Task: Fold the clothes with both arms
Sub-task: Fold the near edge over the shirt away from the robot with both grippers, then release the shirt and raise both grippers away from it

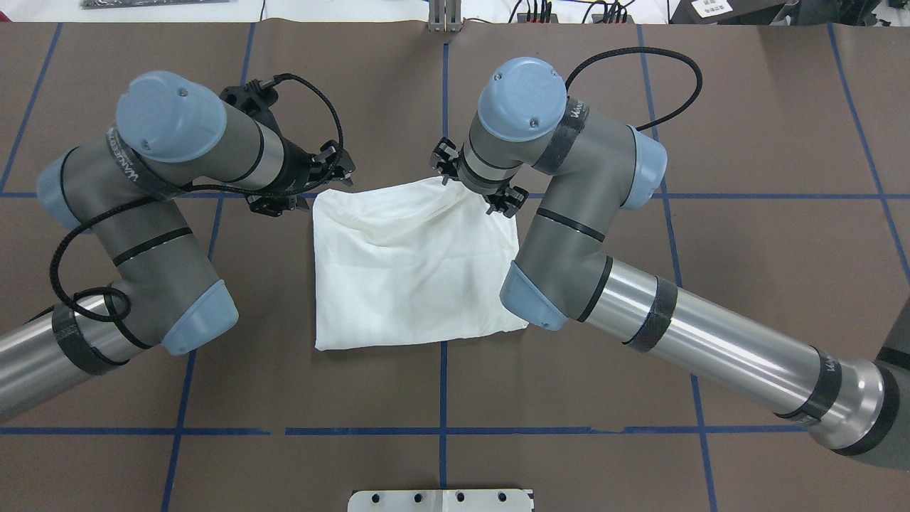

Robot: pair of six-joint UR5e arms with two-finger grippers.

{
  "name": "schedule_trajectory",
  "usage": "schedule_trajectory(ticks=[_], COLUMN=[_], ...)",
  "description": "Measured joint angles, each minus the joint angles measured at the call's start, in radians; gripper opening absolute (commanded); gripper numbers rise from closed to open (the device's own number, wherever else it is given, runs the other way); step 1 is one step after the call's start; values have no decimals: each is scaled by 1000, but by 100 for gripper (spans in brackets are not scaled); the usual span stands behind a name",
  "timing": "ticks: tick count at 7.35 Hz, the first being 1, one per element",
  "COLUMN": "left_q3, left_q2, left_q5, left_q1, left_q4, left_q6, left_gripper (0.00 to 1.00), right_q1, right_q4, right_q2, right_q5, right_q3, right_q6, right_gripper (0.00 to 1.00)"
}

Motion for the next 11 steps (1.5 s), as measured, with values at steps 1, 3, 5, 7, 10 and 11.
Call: schedule_trajectory(ticks=[1,3,5,7,10,11], left_q3=[-1,-6,-10,-10,-8,-8], left_q2=[4,16,39,45,51,52], left_q5=[-21,-41,-47,-47,-49,-54], left_q1=[-20,-63,-97,-110,-120,-124], left_q4=[5,24,29,31,31,31], left_q6=[31,154,229,245,247,248], left_gripper=[100,100,100,100,100,100], right_q1=[-13,-82,-120,-122,-70,-50], right_q4=[-3,-12,-14,-8,78,133], right_q2=[-3,-1,34,118,255,278], right_q5=[-1,-65,-125,-150,-195,-206], right_q3=[5,0,-71,-204,-427,-488], right_q6=[-37,-230,-425,-511,-573,-590], right_gripper=[100,100,100,100,100,100])
